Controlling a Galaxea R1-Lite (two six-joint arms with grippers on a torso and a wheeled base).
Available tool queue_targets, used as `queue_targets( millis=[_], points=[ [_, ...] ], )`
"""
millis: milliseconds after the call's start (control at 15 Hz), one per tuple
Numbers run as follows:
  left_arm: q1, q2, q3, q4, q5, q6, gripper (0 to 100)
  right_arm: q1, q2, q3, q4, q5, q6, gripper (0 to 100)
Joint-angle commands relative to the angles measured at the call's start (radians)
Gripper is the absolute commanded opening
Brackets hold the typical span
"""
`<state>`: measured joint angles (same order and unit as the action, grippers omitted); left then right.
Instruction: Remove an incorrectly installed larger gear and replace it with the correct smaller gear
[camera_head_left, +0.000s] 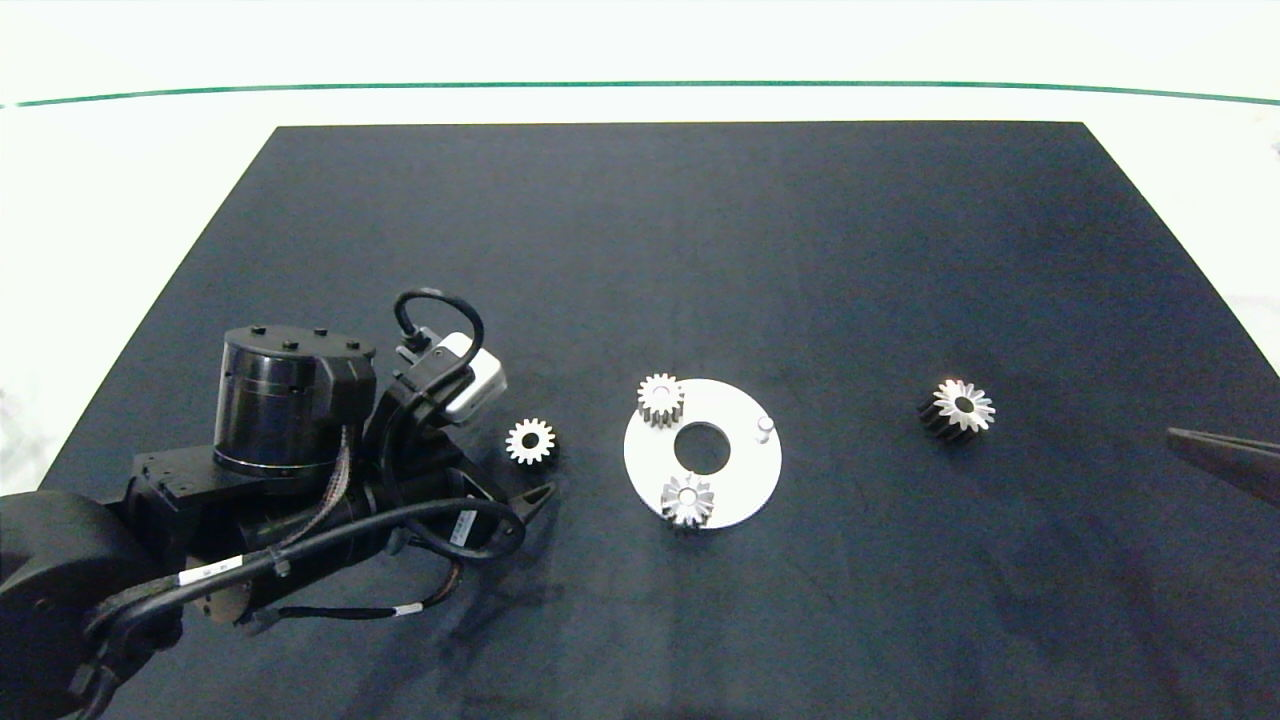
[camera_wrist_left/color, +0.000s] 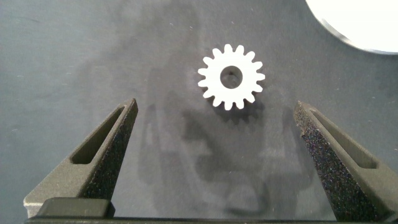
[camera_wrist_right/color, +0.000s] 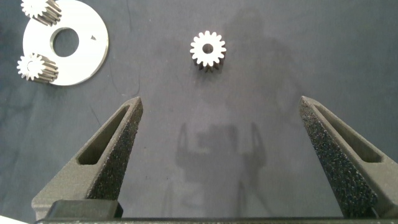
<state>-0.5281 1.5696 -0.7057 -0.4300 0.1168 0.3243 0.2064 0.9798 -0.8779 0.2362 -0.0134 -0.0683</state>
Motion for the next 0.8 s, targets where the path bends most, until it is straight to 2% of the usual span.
queue_targets(
  millis=[67,267,800],
  points=[
    [-0.006,0.041,-0.024,-0.003,0.003,0.002,100,0.001,0.003,0.004,0.002,0.001,0.001,100],
    [-0.009,0.053,-0.052,-0.001,0.003,0.001,100,-0.002,0.003,0.005,0.002,0.012,0.001,100],
    [-0.016,0.079,-0.07,-0.001,0.009,0.001,100,-0.001,-0.004,0.01,0.002,0.012,0.001,100]
  ],
)
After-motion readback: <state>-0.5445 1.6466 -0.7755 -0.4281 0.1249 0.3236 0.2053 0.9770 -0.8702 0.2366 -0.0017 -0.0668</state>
